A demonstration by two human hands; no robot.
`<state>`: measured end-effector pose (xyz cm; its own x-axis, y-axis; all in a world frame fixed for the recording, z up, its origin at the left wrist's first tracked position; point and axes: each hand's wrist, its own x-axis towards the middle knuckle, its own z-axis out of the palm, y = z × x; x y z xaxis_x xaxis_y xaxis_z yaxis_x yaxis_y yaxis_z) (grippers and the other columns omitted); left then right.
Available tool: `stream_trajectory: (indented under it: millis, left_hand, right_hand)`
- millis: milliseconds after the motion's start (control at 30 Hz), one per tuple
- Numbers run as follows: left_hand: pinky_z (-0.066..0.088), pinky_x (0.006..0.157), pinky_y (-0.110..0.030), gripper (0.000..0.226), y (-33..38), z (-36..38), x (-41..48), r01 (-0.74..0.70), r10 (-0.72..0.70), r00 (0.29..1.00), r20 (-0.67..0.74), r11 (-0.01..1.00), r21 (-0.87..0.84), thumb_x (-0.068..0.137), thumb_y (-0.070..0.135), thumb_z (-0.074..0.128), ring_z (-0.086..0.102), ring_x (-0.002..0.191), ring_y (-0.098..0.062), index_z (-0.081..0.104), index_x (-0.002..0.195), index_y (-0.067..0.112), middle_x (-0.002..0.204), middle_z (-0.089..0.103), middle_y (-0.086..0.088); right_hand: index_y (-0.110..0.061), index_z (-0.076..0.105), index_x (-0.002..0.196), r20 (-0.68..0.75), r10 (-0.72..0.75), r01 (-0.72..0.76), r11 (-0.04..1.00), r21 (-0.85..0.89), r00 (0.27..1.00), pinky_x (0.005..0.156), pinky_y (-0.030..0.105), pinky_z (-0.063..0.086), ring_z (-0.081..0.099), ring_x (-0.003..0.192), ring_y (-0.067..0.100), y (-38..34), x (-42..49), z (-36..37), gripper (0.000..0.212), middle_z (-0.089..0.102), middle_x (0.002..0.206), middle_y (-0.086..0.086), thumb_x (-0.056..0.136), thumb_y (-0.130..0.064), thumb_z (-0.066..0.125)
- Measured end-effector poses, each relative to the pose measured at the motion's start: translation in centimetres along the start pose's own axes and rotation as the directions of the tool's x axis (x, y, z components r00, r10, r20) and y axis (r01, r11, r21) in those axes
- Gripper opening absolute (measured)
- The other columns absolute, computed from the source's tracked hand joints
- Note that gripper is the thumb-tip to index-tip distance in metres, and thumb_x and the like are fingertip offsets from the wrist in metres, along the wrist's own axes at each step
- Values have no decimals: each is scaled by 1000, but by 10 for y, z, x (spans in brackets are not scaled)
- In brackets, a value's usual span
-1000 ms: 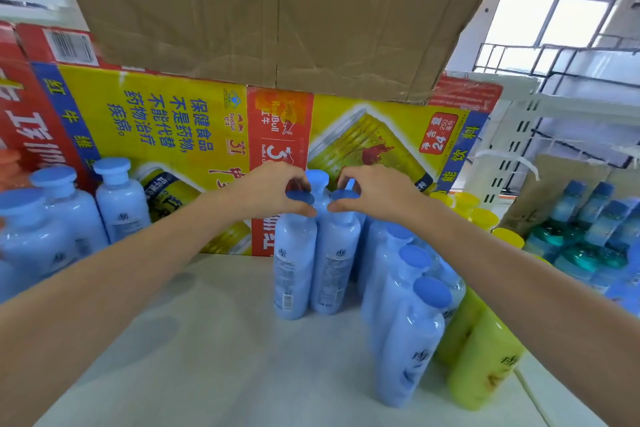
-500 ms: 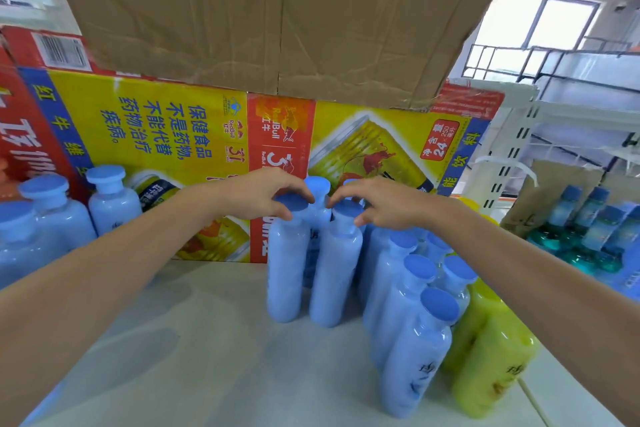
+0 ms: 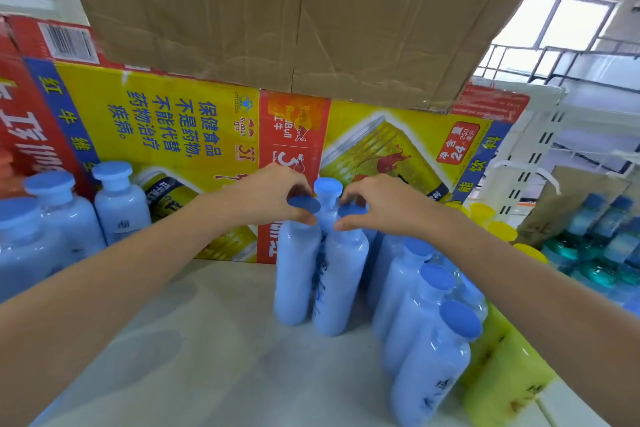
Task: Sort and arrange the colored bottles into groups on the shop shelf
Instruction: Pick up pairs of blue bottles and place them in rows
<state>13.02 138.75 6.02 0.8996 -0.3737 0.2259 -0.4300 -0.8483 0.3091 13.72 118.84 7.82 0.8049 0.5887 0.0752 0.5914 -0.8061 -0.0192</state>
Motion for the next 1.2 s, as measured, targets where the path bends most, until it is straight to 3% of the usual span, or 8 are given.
stream_trajectory:
  millis: [100, 267, 500, 600, 667, 833, 1033, 1200]
  left_hand:
    - [44, 67, -24, 39, 0, -2, 1, -22, 21, 999, 42, 999, 40, 75, 41, 70, 56, 80, -13, 65, 106, 17, 98, 65, 2]
    - [39, 69, -1, 42, 0, -11, 1, -68, 88, 980, 178, 991, -114, 80, 20, 69, 50, 82, 9, 58, 121, 18, 105, 56, 12]
    - [41, 85, -6, 44, -2, -17, 4, -108, 184, 931, 316, 964, -245, 83, 7, 64, 50, 106, 0, 55, 124, 20, 117, 55, 14]
    - [42, 80, -2, 43, -1, -18, 4, -97, 173, 935, 310, 965, -244, 83, 9, 65, 53, 98, 5, 56, 123, 22, 115, 56, 15]
    - [43, 75, -2, 41, 2, -17, 5, -82, 137, 951, 276, 977, -199, 81, 20, 68, 54, 94, 5, 57, 121, 21, 112, 57, 13]
    - [43, 67, -26, 48, 13, -9, 9, -44, 39, 986, 161, 999, 32, 73, 46, 70, 57, 81, -20, 65, 103, 9, 95, 64, -7]
    - [50, 79, -39, 39, 18, -7, 7, -69, 59, 989, 133, 995, 65, 78, 39, 68, 61, 87, -22, 67, 104, 10, 98, 68, -6]
    - [45, 68, -23, 37, 22, -5, 9, -117, 112, 989, 98, 992, 54, 78, 36, 68, 58, 79, -16, 66, 106, 12, 93, 67, 2]
  right_hand:
    - [-21, 61, 116, 25, -40, 40, 999, 29, 999, 74, 28, 40, 54, 90, 14, 2, 0, -1, 44, 62, 113, -1, 81, -47, 63]
    - [-30, 57, 119, 94, -99, 89, 990, 113, 991, 76, 26, 38, 47, 86, 8, 16, 0, -3, 37, 58, 118, -5, 83, -35, 66]
    - [-37, 59, 110, 143, -174, 133, 956, 260, 974, 87, 24, 42, 49, 105, 9, 25, -2, -2, 40, 55, 120, -9, 82, -10, 66]
    - [-33, 57, 115, 146, -174, 127, 950, 285, 974, 84, 17, 41, 49, 106, 4, 26, -2, -3, 39, 54, 123, -11, 84, -13, 65]
    - [-29, 53, 122, 124, -131, 90, 952, 293, 984, 81, 15, 41, 50, 103, 4, 25, -3, -4, 40, 54, 124, -10, 84, -28, 66]
    - [-22, 56, 119, 40, -7, 4, 998, 64, 999, 58, 12, 30, 45, 75, 5, 18, -3, -2, 49, 50, 97, -8, 80, -50, 63]
    - [-17, 65, 109, -25, 15, -11, 989, 149, 1000, 64, 23, 35, 49, 70, 5, 12, -8, -1, 37, 58, 93, -5, 77, -37, 70]
    - [-14, 69, 102, -55, 85, -69, 967, 246, 995, 55, 18, 34, 50, 59, -1, 14, -14, -5, 34, 50, 66, -18, 74, -32, 75]
